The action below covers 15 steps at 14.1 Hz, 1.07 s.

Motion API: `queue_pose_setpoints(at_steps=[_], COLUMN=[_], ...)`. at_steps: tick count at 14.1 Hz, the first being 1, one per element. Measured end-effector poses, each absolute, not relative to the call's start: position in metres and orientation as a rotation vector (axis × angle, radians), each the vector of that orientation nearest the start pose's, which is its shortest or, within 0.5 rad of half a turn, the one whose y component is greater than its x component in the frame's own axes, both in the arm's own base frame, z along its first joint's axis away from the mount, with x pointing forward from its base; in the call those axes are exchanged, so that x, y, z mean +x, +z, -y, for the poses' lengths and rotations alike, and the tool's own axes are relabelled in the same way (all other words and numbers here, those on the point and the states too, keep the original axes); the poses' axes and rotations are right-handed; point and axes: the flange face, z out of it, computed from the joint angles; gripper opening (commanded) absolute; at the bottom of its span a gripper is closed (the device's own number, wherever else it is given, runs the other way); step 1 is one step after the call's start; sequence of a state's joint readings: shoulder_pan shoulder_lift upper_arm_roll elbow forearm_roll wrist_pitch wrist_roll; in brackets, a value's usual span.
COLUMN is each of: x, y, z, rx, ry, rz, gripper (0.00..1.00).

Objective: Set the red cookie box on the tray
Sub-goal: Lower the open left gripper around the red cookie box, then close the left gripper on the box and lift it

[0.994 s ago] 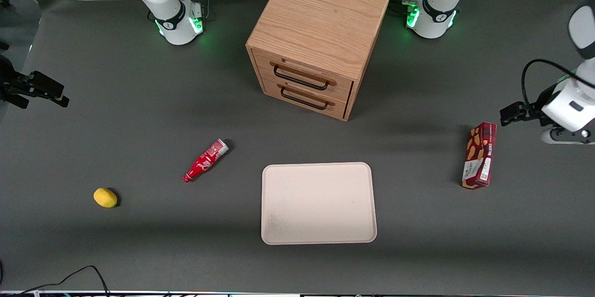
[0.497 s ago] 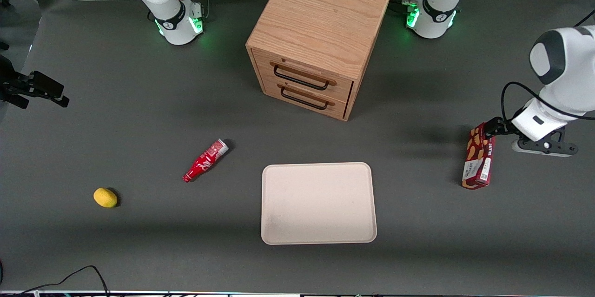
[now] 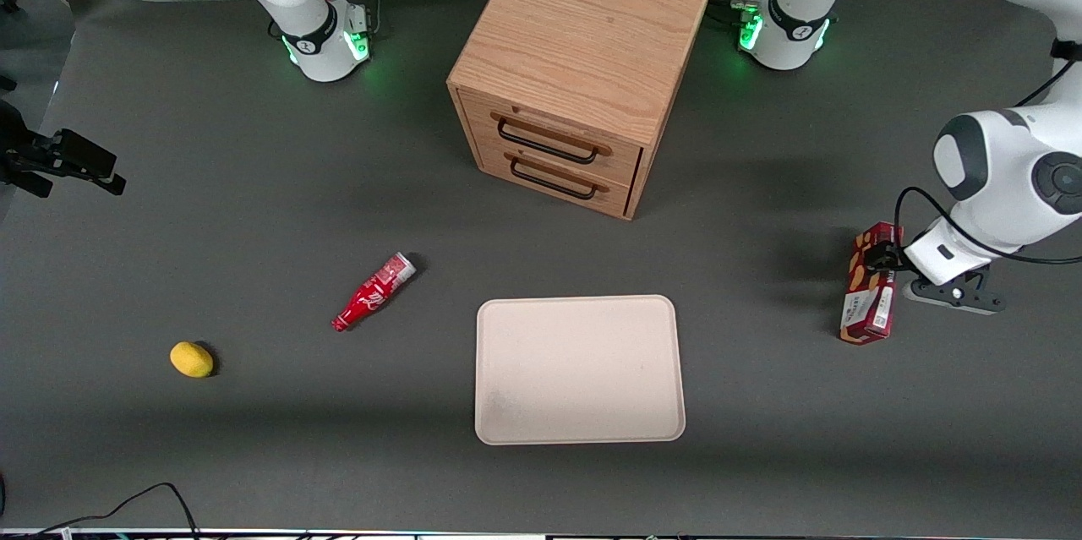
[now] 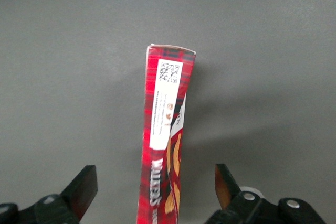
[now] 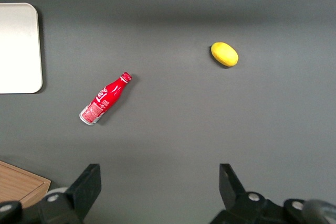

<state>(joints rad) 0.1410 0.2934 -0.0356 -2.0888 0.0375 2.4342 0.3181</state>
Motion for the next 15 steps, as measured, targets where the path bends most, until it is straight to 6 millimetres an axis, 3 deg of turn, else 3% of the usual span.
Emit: queue_pose_setpoints(at_steps=[5, 13, 14, 15], x=[0.59, 0.59, 0.59, 0.59], y=[0.248, 0.246, 0.246, 0.246], z=[-0.061, -0.061, -0.061, -0.061], rx=[-3.083, -3.078, -3.078, -3.078], ry=[-0.099, -0.101, -0.101, -0.101], rz=[-0.448, -0.481, -0.481, -0.481], gripper=[1.0, 1.0, 0.97, 0.79])
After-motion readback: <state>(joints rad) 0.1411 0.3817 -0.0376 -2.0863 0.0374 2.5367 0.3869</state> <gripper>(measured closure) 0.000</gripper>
